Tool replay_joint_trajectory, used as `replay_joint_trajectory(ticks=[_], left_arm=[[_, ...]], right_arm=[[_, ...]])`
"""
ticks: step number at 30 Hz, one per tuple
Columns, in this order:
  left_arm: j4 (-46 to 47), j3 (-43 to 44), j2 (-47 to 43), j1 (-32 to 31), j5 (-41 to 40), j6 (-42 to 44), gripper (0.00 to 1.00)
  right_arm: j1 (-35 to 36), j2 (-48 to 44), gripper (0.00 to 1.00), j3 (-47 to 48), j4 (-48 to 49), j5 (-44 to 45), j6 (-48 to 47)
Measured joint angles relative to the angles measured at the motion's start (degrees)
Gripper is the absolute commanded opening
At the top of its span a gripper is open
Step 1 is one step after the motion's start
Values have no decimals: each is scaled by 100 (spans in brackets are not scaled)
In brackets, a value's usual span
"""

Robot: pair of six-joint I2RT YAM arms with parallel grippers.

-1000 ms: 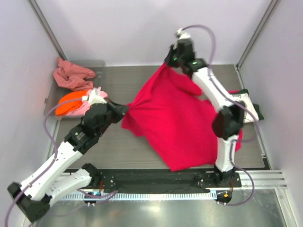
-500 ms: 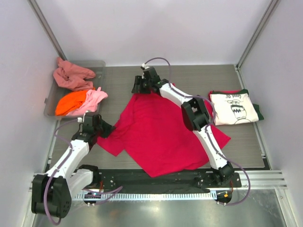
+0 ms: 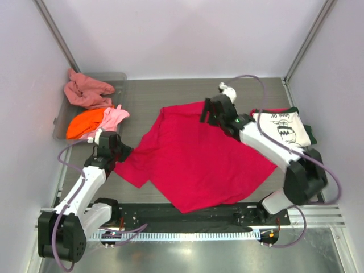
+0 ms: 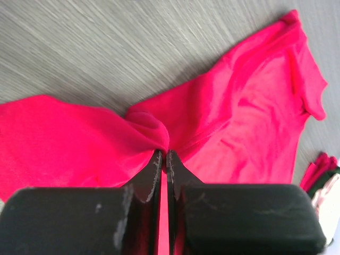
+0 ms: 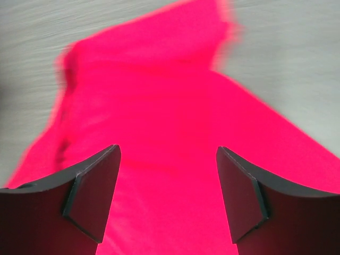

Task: Fold and stack the t-shirts
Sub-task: Flatten the tshirt out

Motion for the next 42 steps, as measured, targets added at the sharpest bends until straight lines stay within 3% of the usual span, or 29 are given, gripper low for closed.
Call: replay_joint_trajectory(ticks=[4,8,9,10,13,14,24,32,37,39,42], left_arm=[[-17,0,44,15,-125,22,6],[-35,-2,-74,17,-254,83,22],[-35,-2,-138,20,-269,122,31],[-35,-2,-214,22,-282,177,53],[-39,-7,-501,22,-308,317,81],[-42,-7,-619,20,-315,372,84],[-214,-4,-1327,22,-66,839,90],[-205,-15,-1453,20,114,1012,90],[-140,-105,-1325,22,144,1071,90],[-92,-133,-1189,22,160,1082,89],[-11,-138,-938,22,245,1099,89]], right_arm=[[-68,-1478,78,-1534,-492,1141,525],[-564,-2476,82,-2789,-1088,1274,734],[-717,-2597,83,-2964,-1193,1233,772],[-883,-2704,84,-3145,-1272,1228,833],[-1012,-2791,84,-3449,-1401,1213,955],[-1010,-2776,84,-3504,-1405,1209,986],[-1016,-1447,77,-3554,-944,1010,1152],[-1058,-533,75,-2868,-542,997,1093],[-1410,1036,74,-1161,-511,879,837],[-1631,1838,73,-85,-638,772,782],[-1952,3379,72,2299,-935,573,691]])
